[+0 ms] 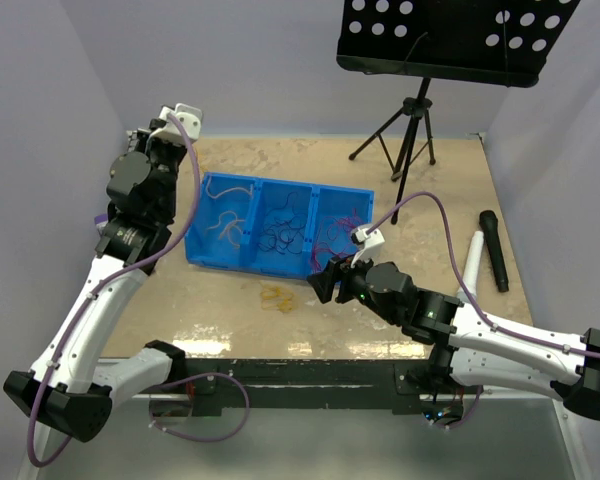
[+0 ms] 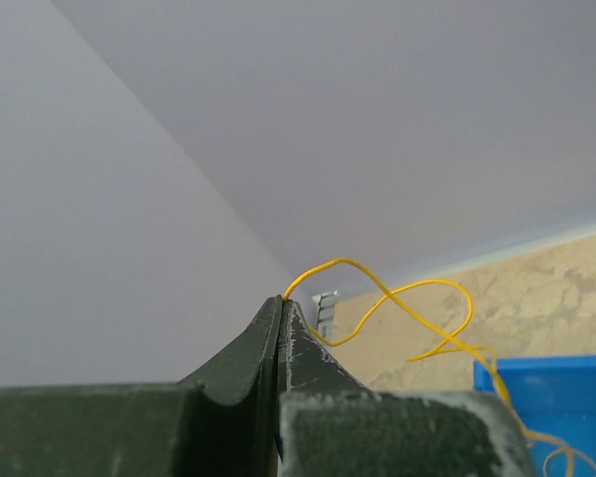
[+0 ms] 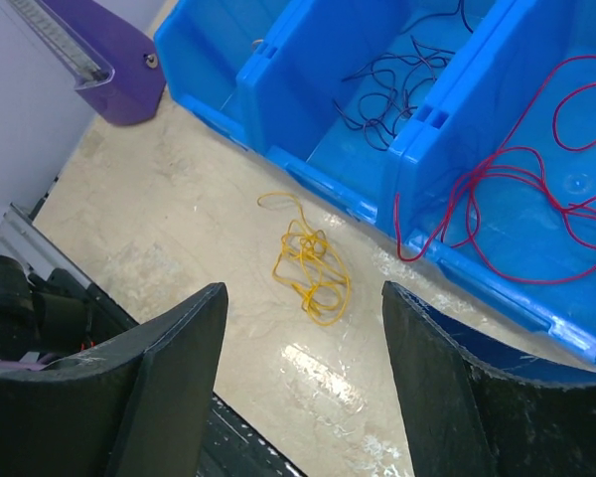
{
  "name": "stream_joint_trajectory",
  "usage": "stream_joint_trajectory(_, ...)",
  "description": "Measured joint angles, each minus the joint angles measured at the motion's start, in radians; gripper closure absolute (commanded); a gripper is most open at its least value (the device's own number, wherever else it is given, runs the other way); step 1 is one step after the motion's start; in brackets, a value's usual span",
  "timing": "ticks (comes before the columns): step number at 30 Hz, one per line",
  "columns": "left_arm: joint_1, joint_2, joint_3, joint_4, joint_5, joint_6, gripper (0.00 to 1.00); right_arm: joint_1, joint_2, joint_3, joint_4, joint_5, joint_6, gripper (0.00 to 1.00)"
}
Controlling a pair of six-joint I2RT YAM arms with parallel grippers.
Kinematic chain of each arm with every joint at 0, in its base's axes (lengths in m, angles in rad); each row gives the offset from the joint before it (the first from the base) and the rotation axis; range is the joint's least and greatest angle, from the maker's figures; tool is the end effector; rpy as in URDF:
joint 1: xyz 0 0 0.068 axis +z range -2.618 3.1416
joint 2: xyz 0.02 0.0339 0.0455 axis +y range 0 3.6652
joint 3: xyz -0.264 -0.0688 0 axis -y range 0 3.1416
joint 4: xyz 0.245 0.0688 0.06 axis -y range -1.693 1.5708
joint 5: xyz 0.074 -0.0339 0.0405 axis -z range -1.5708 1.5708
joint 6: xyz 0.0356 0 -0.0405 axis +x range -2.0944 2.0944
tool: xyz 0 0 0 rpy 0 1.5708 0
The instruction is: Untangle the cables
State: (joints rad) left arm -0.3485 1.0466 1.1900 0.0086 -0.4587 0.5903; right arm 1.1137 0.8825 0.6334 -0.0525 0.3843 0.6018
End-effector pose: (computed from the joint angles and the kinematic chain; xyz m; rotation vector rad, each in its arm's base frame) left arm 0.2182 -0.0625 0.4525 0.2947 1.4253 0.5228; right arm 0.1032 0.1796 0.2834 -0.2194 1.9213 0.8223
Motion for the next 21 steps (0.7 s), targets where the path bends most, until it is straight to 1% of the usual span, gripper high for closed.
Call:
stream_joint_trajectory(5, 0.002, 0.022, 0.06, 0.053, 0.027, -0.054, 1.0, 0.0, 0.003, 0.0, 0.0, 0.0, 0.001, 0.33)
stream_joint_trajectory(13, 0.002, 0.038, 0.054, 0.085, 0.046, -0.074, 1.0, 0.0, 0.008, 0.0, 0.0, 0.0, 0.001, 0.33)
stream_joint_trajectory(16, 0.002, 0.037, 0.005, 0.113, 0.047, -0.072, 1.0, 0.0, 0.008, 0.0, 0.0, 0.0, 0.002, 0.32)
stream_joint_trajectory(21, 0.007, 0.053, -0.155, 0.172, 0.043, -0.044, 1.0, 0.0, 0.002, 0.0, -0.002, 0.0, 0.008, 0.33)
